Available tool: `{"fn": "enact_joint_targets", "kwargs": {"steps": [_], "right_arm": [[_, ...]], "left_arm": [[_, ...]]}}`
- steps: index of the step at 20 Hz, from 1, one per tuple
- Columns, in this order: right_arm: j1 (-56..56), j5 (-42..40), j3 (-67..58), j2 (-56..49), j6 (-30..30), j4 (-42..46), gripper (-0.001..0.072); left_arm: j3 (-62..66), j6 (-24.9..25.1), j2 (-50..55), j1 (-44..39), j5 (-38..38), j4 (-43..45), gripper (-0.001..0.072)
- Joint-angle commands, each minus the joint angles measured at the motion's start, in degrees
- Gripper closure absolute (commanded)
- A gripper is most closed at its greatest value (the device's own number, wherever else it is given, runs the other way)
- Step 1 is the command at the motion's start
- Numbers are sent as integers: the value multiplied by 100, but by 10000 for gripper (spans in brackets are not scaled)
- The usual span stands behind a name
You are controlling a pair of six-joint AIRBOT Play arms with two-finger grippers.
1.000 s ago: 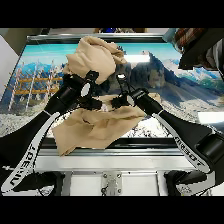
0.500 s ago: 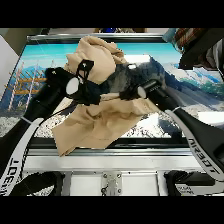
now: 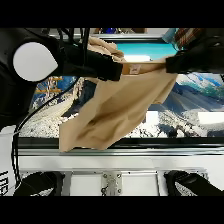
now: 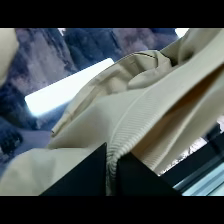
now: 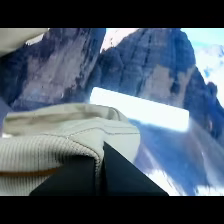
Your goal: Fold the clothes and pants, and hang the long-sleeved shirts on hangers.
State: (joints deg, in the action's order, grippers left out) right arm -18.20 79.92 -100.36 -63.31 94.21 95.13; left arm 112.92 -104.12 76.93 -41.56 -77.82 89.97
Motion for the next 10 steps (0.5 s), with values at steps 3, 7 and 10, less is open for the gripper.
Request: {"fn": "enact_joint_targets", "kwargs": {"steps": [3, 7, 10], "right_arm": [[15, 2179, 470, 551, 916, -284, 687], [-363, 1589, 2409, 857, 1515, -304, 687], [-592, 614, 3676, 927, 1950, -562, 686]], "left_arm": [[-1803, -525, -400, -94, 63, 2, 682], [-3099, -651, -463, -94, 498, -4, 683], [-3755, -651, -463, -94, 785, -13, 683]]}}
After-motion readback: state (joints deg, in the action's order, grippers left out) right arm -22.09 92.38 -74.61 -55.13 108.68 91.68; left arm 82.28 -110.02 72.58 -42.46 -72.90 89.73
